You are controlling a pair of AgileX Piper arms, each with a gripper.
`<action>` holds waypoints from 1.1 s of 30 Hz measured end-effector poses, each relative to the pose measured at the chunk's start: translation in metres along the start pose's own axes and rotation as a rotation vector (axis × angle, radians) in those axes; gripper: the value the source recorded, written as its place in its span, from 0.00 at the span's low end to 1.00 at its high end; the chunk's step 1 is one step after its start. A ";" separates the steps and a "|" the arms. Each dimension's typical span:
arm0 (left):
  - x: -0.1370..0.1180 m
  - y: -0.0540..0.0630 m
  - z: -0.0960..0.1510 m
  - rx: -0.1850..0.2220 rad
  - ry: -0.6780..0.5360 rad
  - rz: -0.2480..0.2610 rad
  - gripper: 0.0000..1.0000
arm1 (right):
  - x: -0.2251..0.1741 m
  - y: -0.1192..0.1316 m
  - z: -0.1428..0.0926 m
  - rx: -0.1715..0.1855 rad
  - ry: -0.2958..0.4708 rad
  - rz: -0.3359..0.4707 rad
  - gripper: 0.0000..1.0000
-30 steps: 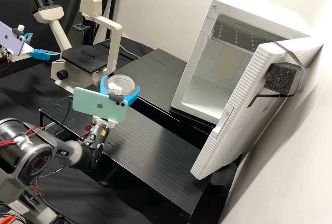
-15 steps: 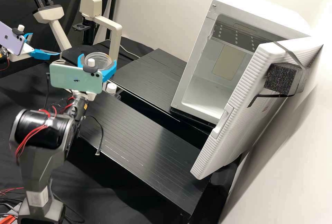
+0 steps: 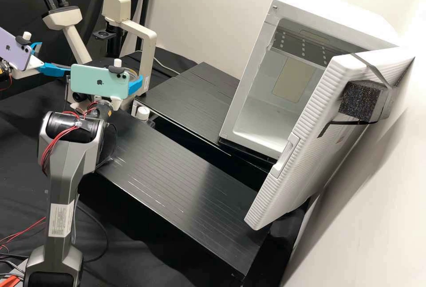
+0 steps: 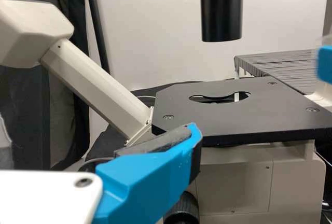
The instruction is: Take out the petri dish and place it under the microscope.
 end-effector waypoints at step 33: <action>0.000 0.000 0.000 0.000 0.000 0.000 1.00 | 0.086 -0.062 -0.009 -0.017 0.007 -0.120 0.00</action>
